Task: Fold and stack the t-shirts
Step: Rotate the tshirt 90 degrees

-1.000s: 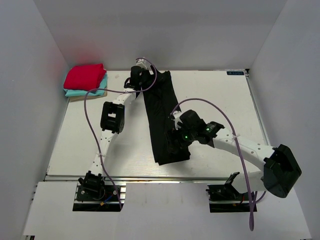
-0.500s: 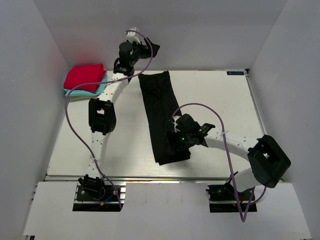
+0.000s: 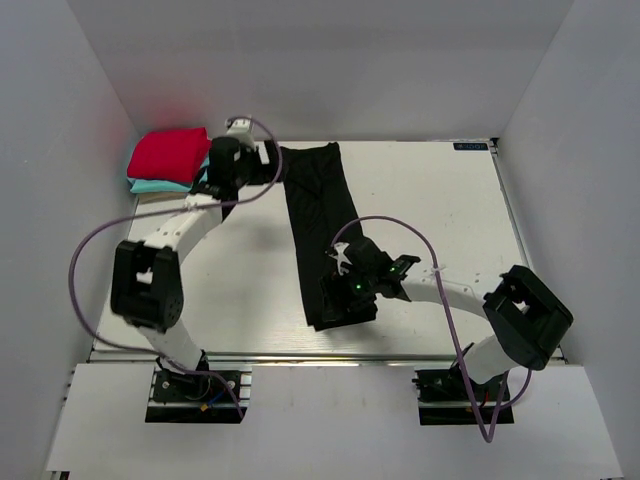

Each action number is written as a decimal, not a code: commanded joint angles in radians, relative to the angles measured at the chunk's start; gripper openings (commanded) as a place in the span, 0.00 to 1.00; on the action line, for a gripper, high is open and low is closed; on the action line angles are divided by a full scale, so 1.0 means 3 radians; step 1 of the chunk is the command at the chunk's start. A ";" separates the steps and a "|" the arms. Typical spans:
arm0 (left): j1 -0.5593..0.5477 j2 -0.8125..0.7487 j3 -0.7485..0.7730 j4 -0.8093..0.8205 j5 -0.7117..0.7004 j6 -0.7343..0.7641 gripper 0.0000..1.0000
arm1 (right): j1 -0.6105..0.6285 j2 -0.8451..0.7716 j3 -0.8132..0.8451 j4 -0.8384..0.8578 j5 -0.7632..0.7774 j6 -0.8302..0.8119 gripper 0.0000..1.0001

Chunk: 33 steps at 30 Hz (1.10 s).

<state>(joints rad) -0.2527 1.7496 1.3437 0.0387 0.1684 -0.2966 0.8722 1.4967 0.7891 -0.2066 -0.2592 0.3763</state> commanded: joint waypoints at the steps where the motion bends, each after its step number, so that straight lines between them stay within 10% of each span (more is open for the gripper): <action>1: -0.0042 -0.0723 -0.0582 0.0219 -0.0275 -0.0064 1.00 | 0.0078 0.0042 0.0115 -0.0021 0.0102 -0.0114 0.90; 13: -0.0042 -0.1271 -0.1012 -0.0635 -0.0388 -0.0095 1.00 | 0.0467 0.0022 0.0177 -0.0324 0.0409 -0.0360 0.90; 22: -0.0073 -0.1378 -0.1257 -0.0482 0.0476 -0.0346 1.00 | 0.0472 -0.0545 0.0090 -0.0635 0.1237 -0.0125 0.90; 33: -0.0757 -0.1169 -0.1815 -0.0952 0.0569 -0.0561 1.00 | 0.0309 -0.1118 -0.0283 -0.1187 0.2182 0.0729 0.90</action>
<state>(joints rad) -0.4301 1.4254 0.8436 -0.1864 0.3248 -0.4374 0.9833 1.2022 0.7155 -0.4797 0.2710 0.4961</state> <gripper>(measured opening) 0.997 0.904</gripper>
